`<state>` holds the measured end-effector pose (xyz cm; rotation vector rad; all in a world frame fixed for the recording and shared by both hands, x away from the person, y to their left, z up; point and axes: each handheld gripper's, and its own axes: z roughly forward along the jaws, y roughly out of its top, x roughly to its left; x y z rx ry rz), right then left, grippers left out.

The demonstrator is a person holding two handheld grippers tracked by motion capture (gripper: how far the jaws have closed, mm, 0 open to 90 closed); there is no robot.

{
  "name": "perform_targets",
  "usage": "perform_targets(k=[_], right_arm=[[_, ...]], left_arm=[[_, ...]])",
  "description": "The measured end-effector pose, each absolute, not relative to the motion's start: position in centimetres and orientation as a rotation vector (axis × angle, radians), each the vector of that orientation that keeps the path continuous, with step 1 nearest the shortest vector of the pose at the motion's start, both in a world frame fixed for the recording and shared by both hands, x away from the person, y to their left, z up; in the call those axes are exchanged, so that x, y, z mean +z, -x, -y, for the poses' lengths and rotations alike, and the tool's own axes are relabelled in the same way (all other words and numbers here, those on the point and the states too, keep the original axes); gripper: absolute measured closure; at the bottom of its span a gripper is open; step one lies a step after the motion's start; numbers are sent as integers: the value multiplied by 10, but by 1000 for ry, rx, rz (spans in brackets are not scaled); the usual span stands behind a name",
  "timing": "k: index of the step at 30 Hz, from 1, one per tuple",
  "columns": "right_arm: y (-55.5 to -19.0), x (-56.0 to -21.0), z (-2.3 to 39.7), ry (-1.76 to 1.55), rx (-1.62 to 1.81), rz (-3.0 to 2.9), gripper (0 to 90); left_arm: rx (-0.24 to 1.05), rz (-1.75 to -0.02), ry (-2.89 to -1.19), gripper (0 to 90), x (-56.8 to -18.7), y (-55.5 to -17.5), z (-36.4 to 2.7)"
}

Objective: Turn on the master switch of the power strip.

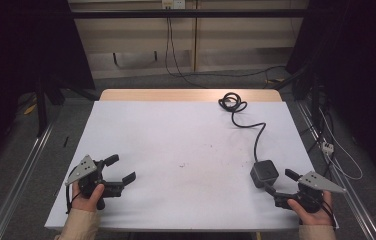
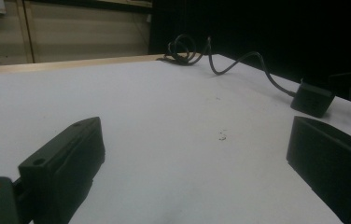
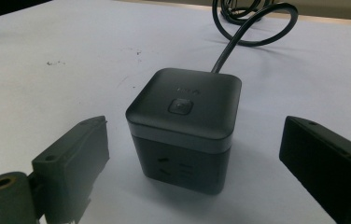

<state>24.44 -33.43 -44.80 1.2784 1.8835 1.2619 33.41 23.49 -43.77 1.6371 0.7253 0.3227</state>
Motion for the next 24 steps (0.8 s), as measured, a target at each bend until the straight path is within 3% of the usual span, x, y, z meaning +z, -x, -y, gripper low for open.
perform_targets(k=[24], right_arm=[[-241,-451,338,-1276,1230,-1935,86]], left_arm=[[326,-727,-1644,40,-439,-336,-235]])
